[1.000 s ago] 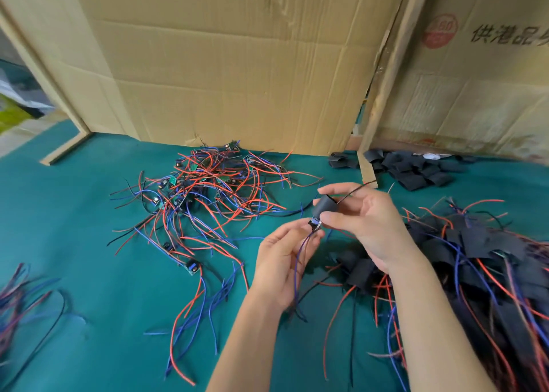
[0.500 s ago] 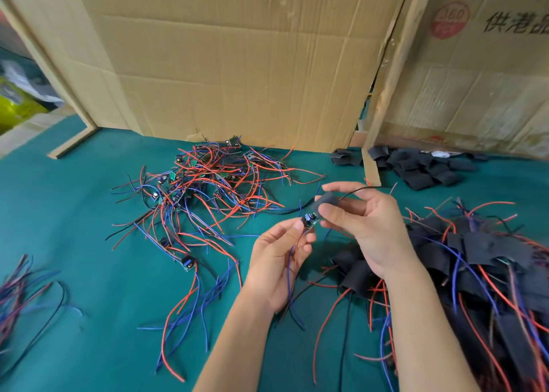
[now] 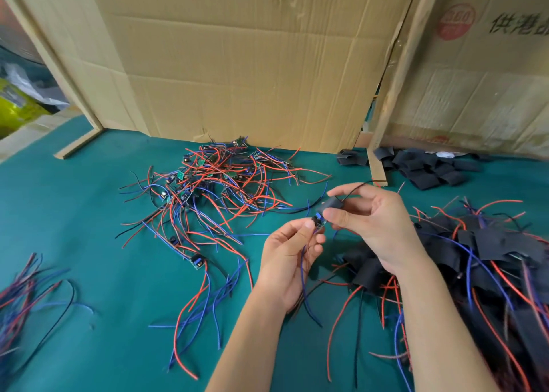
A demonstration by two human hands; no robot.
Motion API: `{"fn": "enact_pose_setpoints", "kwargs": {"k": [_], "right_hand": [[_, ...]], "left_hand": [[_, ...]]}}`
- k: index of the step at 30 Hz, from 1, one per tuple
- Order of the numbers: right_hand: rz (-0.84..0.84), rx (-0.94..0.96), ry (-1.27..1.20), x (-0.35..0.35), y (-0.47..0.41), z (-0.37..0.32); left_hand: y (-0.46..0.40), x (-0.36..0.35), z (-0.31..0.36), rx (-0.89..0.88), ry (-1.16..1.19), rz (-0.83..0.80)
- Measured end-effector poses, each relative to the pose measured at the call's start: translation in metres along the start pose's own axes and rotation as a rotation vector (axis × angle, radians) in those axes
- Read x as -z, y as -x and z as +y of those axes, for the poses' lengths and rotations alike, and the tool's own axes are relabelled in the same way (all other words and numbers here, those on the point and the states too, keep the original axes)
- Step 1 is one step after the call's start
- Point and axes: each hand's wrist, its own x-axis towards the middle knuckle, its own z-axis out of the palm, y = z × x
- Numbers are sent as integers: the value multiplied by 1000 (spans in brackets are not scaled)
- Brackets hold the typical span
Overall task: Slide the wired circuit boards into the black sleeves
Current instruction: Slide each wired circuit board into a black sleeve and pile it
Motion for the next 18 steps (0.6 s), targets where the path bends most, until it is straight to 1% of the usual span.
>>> {"fn": "enact_pose_setpoints", "kwargs": {"k": [4,11,14,18], "right_hand": [[21,-5,-59,-1,1,3],[-45,-43,71,-6,0,4],[-54,-107,13,-6,2,4],[-68,-190,-86,-8,3,5]], "left_hand": [[1,-1,0,6,7,5],[1,-2,0,-29,-13,11],[0,-2,-1,-56,-44,8],[1,0,1,-29,-26,-8]]}}
